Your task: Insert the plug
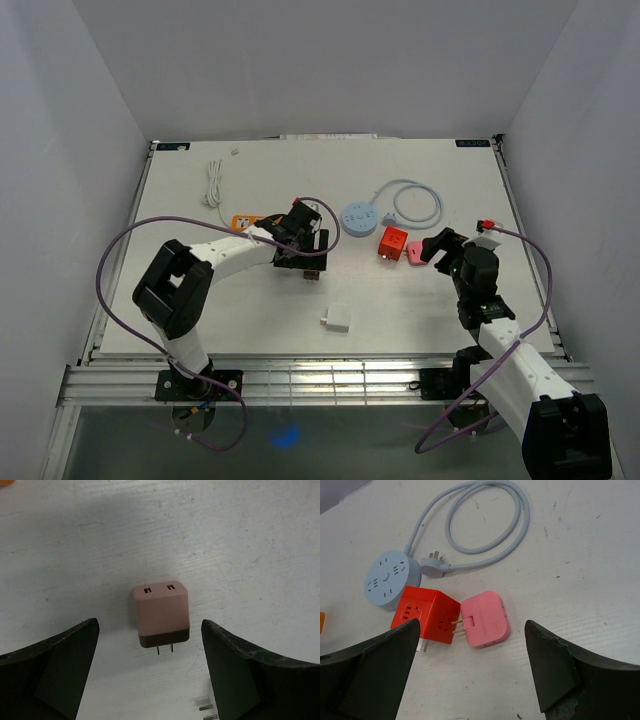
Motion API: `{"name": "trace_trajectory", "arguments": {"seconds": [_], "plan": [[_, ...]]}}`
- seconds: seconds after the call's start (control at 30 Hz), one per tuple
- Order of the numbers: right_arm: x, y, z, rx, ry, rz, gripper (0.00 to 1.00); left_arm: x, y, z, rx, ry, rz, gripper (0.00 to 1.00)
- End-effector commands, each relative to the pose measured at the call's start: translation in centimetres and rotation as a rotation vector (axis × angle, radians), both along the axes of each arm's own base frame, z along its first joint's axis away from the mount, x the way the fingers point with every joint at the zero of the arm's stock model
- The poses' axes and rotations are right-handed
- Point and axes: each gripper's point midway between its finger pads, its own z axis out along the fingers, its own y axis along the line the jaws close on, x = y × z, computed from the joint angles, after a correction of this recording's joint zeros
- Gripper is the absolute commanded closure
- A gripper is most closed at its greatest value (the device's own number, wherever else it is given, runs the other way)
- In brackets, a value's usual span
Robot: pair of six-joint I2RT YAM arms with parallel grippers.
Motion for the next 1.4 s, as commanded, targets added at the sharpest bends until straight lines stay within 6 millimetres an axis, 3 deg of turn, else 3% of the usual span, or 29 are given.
{"name": "trace_trajectory", "arguments": {"seconds": [0.0, 0.3, 0.63, 0.7, 0.83, 0.97, 1.13, 1.2, 1.27, 1.33, 1.37], "plan": [[0.7, 0.1, 1.6, 0.017, -0.046, 0.000, 0.10, 0.4, -1.1, 1.5, -0.005, -0.025, -0.018, 0.06], [0.7, 0.2, 1.5, 0.018, -0.044, 0.005, 0.10, 1.6, -1.7, 1.5, 0.015, -0.045, -0.022, 0.08], [0.7, 0.3, 1.4, 0.019, -0.042, 0.009, 0.10, 2.4, -2.4, 0.2, 0.062, -0.026, -0.040, 0.21], [0.7, 0.3, 1.4, 0.019, -0.042, 0.010, 0.10, 2.3, -2.4, -0.2, 0.072, -0.018, -0.044, 0.27], [0.7, 0.3, 1.3, 0.019, -0.040, 0.012, 0.10, 2.3, -2.4, -0.6, 0.085, -0.008, -0.048, 0.51], [0.7, 0.4, 1.3, 0.021, -0.039, 0.014, 0.10, 2.3, -2.4, -0.7, 0.089, -0.009, -0.047, 0.67], [0.8, 1.0, 1.4, 0.017, -0.042, 0.054, 0.10, 2.4, -2.3, 0.2, 0.080, -0.041, -0.048, 0.76], [0.7, 2.2, 1.6, 0.023, -0.053, 0.124, 0.10, 2.1, -2.4, 0.4, 0.064, -0.073, -0.059, 0.80], [0.5, 3.8, 2.2, 0.024, -0.078, 0.230, 0.09, 2.4, -3.5, 2.7, -0.011, -0.160, -0.086, 0.80], [0.6, 4.8, 2.9, 0.012, -0.098, 0.299, 0.06, 1.4, -3.2, 2.7, -0.047, -0.186, -0.117, 0.82], [0.3, 6.0, 3.2, 0.025, -0.099, 0.368, 0.05, 1.8, -4.3, 5.4, -0.140, -0.274, -0.150, 0.83]]}}
